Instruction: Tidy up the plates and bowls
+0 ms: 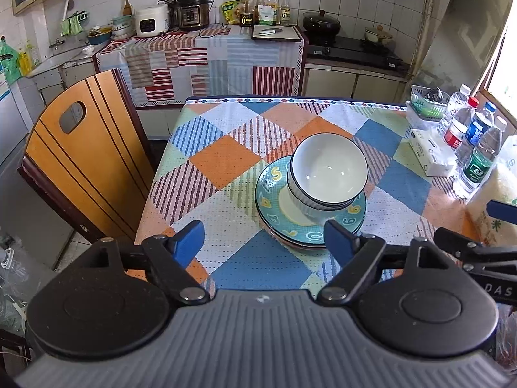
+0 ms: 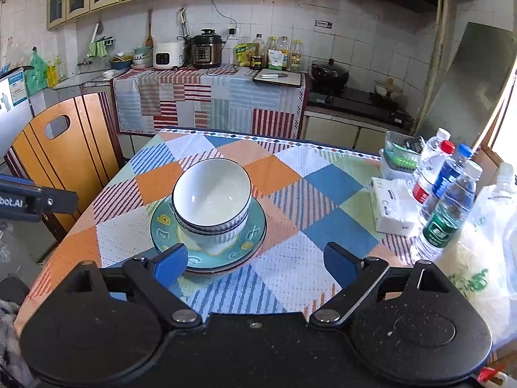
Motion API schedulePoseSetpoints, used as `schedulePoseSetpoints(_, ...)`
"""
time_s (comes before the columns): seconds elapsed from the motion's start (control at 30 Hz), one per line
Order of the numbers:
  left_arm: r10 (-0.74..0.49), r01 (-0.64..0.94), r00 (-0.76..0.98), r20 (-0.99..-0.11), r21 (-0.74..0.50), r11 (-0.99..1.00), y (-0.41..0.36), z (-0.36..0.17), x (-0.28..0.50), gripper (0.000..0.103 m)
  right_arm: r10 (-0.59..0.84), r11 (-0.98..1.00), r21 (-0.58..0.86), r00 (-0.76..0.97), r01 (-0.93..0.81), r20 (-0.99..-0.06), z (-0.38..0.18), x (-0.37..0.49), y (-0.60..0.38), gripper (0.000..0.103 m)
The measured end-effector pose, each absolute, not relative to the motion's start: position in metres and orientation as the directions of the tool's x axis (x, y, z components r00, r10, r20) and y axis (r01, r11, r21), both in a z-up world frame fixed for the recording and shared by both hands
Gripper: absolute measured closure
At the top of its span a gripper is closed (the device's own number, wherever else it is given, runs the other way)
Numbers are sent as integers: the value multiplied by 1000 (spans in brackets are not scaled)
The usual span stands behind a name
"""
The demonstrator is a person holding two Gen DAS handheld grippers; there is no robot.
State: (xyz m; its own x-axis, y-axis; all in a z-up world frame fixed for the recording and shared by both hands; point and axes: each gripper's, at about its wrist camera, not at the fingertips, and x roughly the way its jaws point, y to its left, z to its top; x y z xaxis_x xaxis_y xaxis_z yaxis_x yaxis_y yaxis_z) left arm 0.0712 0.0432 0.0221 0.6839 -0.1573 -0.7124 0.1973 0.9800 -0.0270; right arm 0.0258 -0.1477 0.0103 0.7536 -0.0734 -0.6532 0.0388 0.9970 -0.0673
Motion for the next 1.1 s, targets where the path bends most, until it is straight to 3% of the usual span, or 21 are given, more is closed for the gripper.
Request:
schedulePoseSetpoints(0.3,-139,194,700,-701,-1,981,34,9,61,4,-156,987,-81,712,138,-684,9,24,-153,3)
schedulePoseSetpoints(0.77,-152,206,717,-680,-1,979,36,6,55,3,-95,994,-22,732,108,-675,5,13,-154,3)
schedulePoseSetpoints(1.1,-135,208,720,-680,26,978,30,2,52,3,-144,990,-86,752,115,-643,0,12,-149,3)
